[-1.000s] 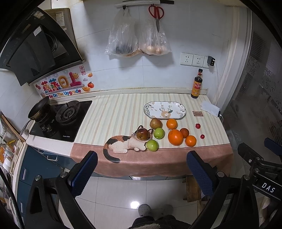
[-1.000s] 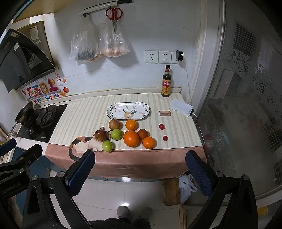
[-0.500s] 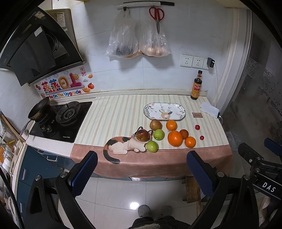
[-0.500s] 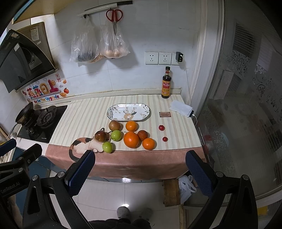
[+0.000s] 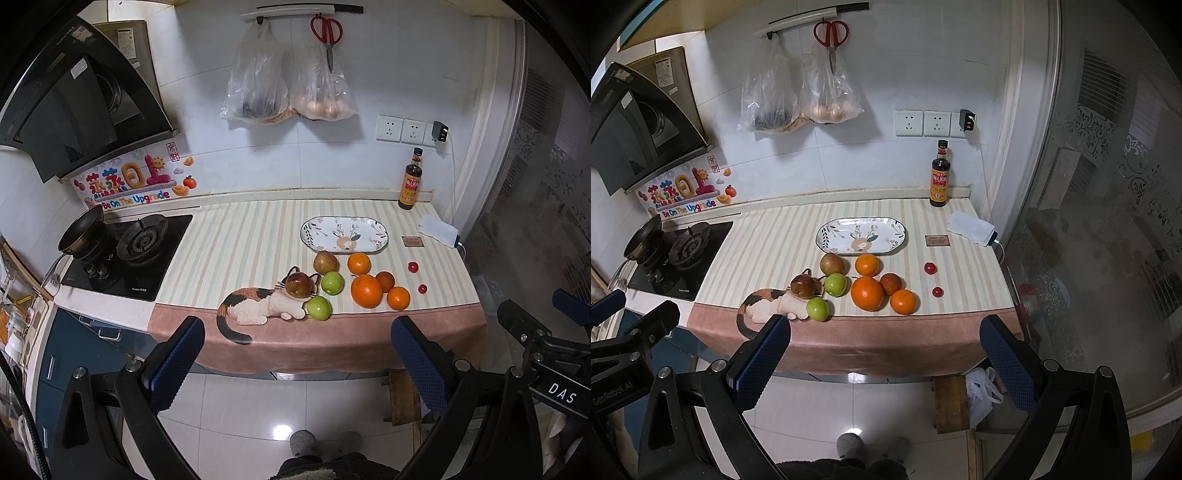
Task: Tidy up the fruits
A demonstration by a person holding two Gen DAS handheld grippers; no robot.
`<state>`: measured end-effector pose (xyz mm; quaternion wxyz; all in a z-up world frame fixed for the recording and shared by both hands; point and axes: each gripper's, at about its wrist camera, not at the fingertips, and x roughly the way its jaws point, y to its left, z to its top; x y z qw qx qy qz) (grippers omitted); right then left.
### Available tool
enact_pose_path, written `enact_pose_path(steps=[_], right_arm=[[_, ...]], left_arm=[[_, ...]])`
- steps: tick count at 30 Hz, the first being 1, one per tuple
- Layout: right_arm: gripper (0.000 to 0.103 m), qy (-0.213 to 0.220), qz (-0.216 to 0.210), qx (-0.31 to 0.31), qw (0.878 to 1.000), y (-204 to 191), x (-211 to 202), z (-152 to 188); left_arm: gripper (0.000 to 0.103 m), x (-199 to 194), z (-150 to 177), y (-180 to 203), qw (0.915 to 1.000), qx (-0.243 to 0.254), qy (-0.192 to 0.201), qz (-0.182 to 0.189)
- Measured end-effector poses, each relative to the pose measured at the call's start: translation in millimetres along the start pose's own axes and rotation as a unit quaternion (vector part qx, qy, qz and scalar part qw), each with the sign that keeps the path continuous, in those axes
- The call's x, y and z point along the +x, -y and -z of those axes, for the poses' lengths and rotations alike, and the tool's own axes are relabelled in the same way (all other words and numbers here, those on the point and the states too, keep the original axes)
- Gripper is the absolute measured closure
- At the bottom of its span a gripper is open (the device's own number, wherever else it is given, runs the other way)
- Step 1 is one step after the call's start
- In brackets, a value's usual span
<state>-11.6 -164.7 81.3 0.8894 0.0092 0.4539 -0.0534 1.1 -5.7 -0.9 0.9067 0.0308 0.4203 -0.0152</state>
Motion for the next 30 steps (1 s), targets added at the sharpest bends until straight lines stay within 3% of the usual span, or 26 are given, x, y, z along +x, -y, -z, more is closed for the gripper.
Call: enact_pose_path(steps=[21, 30], right_arm=[[0.000, -0.001, -0.003, 0.005, 1.000, -2, -2, 1], [0.000, 0.041, -0.010, 0.049, 0.998, -11, 18, 1]], left_arm=[[0.000, -1, 0, 0, 1.0000, -0.001, 0.003, -0.001], [0.000, 33, -16, -24, 0.9965, -0.008, 0.061, -0.057]])
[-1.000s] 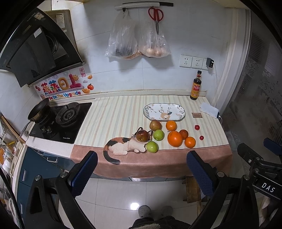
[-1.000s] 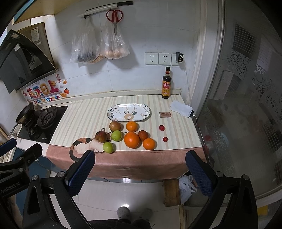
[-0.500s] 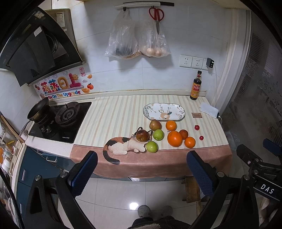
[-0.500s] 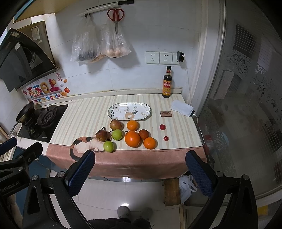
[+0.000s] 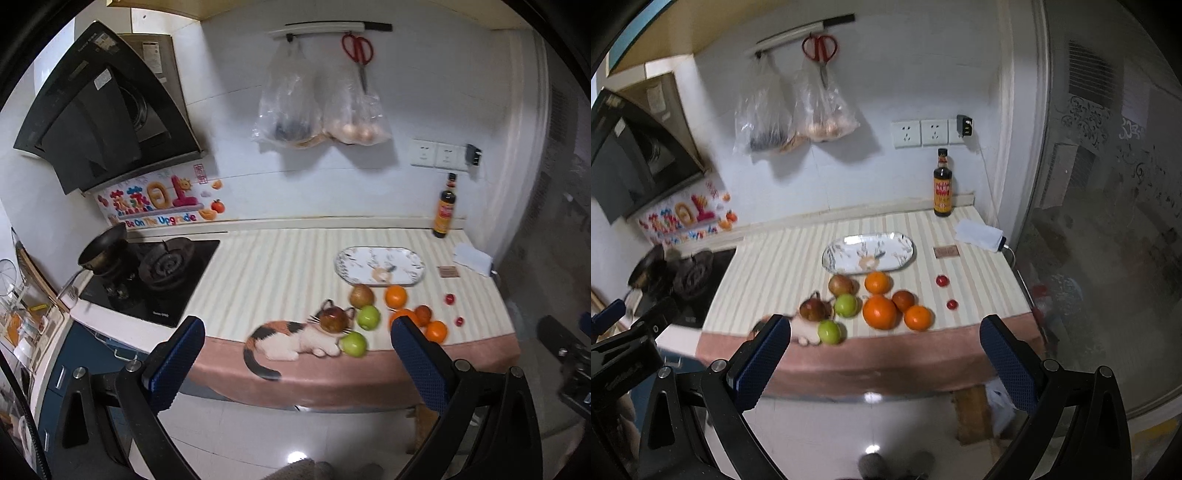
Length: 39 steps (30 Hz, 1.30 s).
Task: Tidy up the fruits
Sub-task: 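Grasp the brown round fruit with the left tool while the right tool grasps the large orange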
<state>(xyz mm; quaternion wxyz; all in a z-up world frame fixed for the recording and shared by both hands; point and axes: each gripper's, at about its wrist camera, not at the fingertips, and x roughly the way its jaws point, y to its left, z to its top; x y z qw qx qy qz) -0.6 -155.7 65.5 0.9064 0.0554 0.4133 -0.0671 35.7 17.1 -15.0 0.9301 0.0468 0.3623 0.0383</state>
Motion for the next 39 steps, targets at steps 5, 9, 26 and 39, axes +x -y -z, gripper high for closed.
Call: enact_pose_path(steps=[5, 9, 26, 39], right_arm=[[0.000, -0.002, -0.003, 0.013, 1.000, -6, 41, 3], [0.000, -0.049, -0.007, 0.014, 0.999, -6, 93, 4], [0.009, -0.277, -0.061, -0.005, 0.959, 16, 392, 14], [0.022, -0.382, -0.084, -0.035, 0.920, -1, 482, 31]], left_arm=[[0.000, 49, -2, -7, 0.9998, 0.008, -0.014, -0.013], [0.000, 98, -4, -8, 0.9980, 0.007, -0.062, -0.010], [0.012, 365, 14, 33, 0.9372, -0.019, -0.346, 0.042], [0.012, 446, 39, 66, 0.8960, 0.016, -0.440, 0.059]])
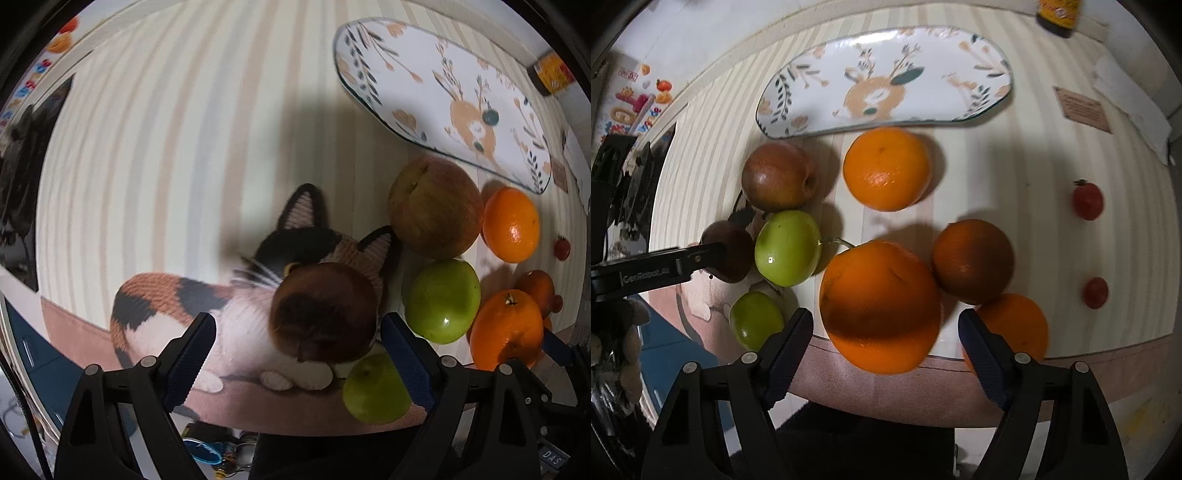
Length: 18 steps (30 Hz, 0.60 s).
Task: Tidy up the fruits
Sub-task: 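Grasp the brown round fruit with the left tool while the right tool grasps the large orange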
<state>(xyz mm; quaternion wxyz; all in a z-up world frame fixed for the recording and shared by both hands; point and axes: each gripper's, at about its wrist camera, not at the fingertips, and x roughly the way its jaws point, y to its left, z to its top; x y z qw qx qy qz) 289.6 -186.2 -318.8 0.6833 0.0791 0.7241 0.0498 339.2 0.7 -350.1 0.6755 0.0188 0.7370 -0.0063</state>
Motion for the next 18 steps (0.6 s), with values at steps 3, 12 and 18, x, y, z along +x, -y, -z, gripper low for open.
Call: enact_pose_path(steps=[3, 12, 18], right_arm=[[0.023, -0.017, 0.005, -0.008, 1.000, -6, 10, -3], [0.023, -0.028, 0.021, -0.002, 0.999, -15, 23, -13], [0.022, -0.040, 0.025, 0.002, 0.999, -25, 32, -15]], left_arm=[[0.012, 7, -2, 5, 0.9998, 0.017, -0.004, -0.001], [0.039, 15, 2, 5, 0.9981, 0.036, 0.005, 0.049], [0.038, 20, -6, 9, 0.9975, 0.042, -0.009, 0.056]])
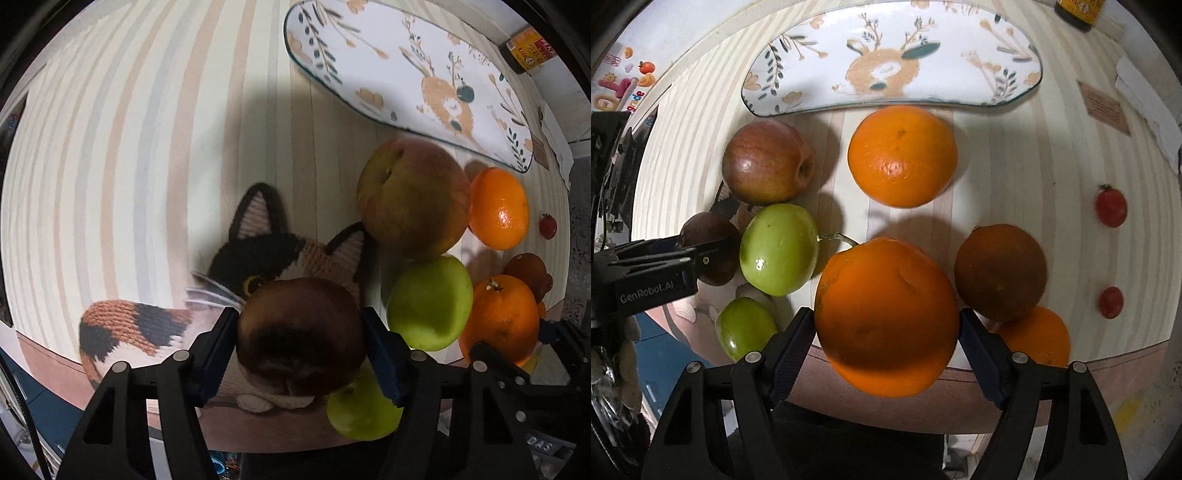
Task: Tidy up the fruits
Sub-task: 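Grasp the brown round fruit with the left tool while the right tool grasps the large orange, then carry both fruits onto the white oval plate and open both tools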
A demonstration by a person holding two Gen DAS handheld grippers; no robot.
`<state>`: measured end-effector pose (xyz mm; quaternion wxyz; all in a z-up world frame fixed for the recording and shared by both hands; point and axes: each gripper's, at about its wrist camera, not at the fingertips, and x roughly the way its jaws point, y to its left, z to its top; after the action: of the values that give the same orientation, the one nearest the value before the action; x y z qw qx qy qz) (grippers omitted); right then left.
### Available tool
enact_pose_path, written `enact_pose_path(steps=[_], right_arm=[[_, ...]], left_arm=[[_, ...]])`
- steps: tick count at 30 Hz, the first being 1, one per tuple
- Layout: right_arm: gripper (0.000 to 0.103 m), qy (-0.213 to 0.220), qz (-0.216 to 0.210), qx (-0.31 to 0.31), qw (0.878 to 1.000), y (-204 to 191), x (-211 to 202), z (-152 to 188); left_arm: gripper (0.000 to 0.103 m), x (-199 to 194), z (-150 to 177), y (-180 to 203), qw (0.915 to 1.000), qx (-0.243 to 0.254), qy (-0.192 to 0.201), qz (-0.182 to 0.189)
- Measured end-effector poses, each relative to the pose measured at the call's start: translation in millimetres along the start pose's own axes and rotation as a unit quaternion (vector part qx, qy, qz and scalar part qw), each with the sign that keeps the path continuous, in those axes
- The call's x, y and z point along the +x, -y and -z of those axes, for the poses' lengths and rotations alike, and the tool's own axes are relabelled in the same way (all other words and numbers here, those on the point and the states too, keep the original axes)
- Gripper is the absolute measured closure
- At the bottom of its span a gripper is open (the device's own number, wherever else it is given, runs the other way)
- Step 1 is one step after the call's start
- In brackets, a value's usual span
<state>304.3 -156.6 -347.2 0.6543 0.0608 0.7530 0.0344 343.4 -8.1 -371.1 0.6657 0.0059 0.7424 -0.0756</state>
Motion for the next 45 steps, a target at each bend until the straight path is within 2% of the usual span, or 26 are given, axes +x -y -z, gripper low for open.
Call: enact_pose_path(steps=[3, 8, 13, 18, 21, 23, 27, 30, 33, 36, 38, 45], right_arm=[[0.022, -0.018, -0.010, 0.019, 1.000, 4, 12, -1], [0.023, -0.004, -0.010, 0.026, 1.000, 1, 12, 3], [0.024, 0.001, -0.012, 0.030, 0.999, 2, 5, 5], [0.024, 0.029, -0.056, 0.038, 0.997, 7, -38, 6], [0.024, 0.062, -0.075, 0.040, 0.994, 10, -75, -4], [0.024, 0.082, -0.084, 0.044, 0.992, 14, -95, -18], [0.024, 0.111, -0.084, 0.060, 0.988, 28, -118, -65], [0.024, 0.109, -0.082, 0.077, 0.988, 40, -112, -106], [0.024, 0.092, -0.076, 0.087, 0.989, 46, -90, -143], [0.024, 0.073, -0.067, 0.092, 0.991, 54, -66, -171], [0.024, 0.061, -0.064, 0.095, 0.992, 60, -53, -189], [0.024, 0.039, -0.053, 0.093, 0.994, 63, -30, -214]], left_arm=[[0.039, 0, 1, -2, 0.9999, -0.008, 0.008, 0.003], [0.040, 1, 11, -13, 0.9994, -0.020, 0.025, -0.012], [0.040, -35, 20, -26, 0.9986, -0.027, 0.044, -0.007], [0.040, -89, 19, -23, 0.9957, -0.026, 0.088, 0.016], [0.040, -126, 7, -15, 0.9918, -0.021, 0.122, 0.029], [0.040, -148, -13, -6, 0.9893, -0.016, 0.141, 0.036], [0.040, -155, -63, 11, 0.9876, -0.015, 0.154, 0.027], [0.040, -142, -103, 19, 0.9897, -0.026, 0.138, 0.024], [0.040, -116, -140, 20, 0.9922, -0.052, 0.103, 0.046], [0.040, -88, -175, 27, 0.9912, -0.086, 0.062, 0.079], [0.040, -76, -185, 30, 0.9897, -0.100, 0.043, 0.093], [0.040, -49, -207, 38, 0.9873, -0.119, -0.001, 0.106]])
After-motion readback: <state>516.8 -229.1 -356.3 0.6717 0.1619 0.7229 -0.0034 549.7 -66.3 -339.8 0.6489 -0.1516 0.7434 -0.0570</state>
